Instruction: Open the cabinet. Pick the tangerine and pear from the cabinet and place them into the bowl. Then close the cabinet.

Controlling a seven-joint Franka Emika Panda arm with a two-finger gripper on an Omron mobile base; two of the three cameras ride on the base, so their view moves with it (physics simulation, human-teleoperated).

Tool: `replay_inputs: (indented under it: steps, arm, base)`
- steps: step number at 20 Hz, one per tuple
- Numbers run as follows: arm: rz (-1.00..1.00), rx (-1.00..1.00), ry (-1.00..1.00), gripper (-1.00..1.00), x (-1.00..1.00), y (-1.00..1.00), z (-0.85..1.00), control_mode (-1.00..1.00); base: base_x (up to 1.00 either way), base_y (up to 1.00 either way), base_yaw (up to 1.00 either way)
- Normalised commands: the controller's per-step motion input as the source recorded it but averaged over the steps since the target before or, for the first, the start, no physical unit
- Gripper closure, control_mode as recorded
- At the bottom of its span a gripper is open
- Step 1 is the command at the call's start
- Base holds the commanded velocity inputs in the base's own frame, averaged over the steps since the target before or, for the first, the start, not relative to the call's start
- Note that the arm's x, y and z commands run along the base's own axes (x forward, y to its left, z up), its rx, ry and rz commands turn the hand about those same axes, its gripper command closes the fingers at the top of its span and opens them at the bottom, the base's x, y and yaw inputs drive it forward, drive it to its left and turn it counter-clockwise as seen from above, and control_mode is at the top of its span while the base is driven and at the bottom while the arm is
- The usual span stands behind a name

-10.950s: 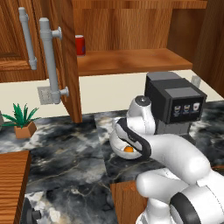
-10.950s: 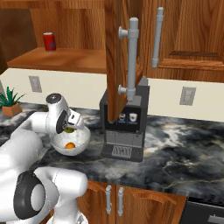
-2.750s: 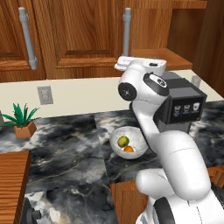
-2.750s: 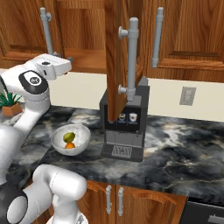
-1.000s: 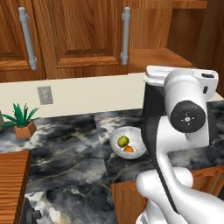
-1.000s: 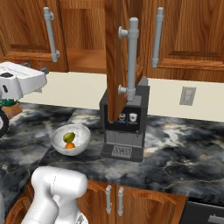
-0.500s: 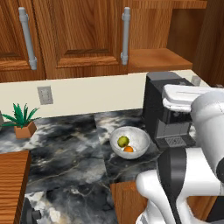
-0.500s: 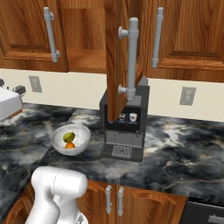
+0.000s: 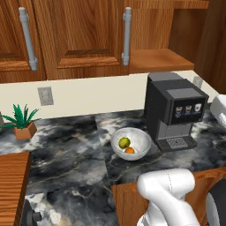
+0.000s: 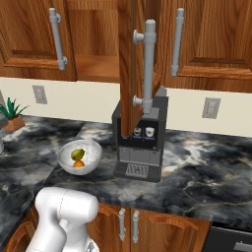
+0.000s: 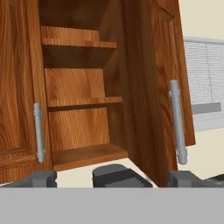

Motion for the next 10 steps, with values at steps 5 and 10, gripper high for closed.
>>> replay_inputs:
  steps: [5, 10]
  arm:
    - [0.03, 0.15, 0.0, -1.0, -0.35, -0.87, 0.28, -1.0]
    - [0.1, 0.13, 0.0, -1.0, -0.01, -0.77, 0.1, -1.0]
  base:
    - [0.0, 0.0, 0.0]
    - [0.0, 0.0, 0.0]
